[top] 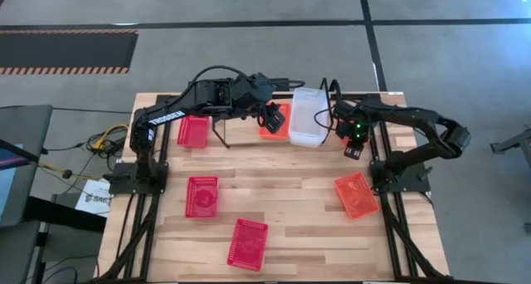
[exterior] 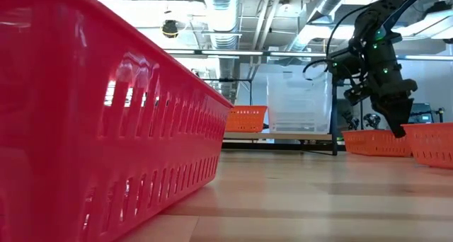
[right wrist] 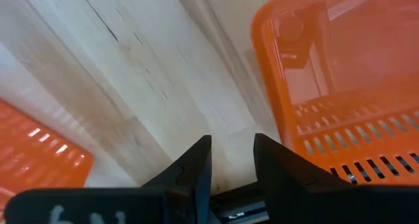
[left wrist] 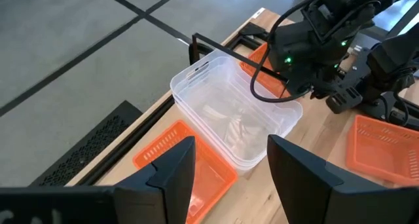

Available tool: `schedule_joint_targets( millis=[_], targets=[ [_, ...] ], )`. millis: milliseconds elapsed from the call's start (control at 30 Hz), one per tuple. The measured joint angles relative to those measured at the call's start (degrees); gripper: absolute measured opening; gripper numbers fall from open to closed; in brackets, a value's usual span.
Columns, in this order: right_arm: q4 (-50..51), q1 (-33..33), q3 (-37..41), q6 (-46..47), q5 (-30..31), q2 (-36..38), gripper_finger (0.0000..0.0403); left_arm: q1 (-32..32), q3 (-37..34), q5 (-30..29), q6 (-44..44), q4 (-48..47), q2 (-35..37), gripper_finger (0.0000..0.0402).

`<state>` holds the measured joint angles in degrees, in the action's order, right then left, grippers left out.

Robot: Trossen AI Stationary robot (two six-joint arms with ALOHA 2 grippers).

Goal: Stack baskets on shelf by color
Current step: Stack the top orange bin on top of the orange bin on the shelf

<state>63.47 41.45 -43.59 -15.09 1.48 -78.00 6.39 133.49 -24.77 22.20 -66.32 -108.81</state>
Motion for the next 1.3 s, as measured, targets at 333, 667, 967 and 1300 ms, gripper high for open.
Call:
schedule_joint_targets(
  millis=[333,667,967,1300],
  targets=[
    [2.3,-2.1,0.0,2.0,0.1,2.8,0.0134,0.0,0.0,-0.1,0.0,0.0,0.0,0.0177],
    [2.0,-3.9,0.0,5.7,7.5,6.5,0.0138,0.0,0.0,-0.2,0.5,0.0,0.0,0.0177],
    [-2.9,-2.7,0.0,3.7,7.2,6.4,0.0137,0.0,0.0,-0.6,0.8,0.0,0.0,0.0177],
    [-3.2,-2.3,0.0,2.8,4.3,2.0,0.0137,0.0,0.0,-0.6,0.9,-0.2,0.0,0.0177]
  ],
)
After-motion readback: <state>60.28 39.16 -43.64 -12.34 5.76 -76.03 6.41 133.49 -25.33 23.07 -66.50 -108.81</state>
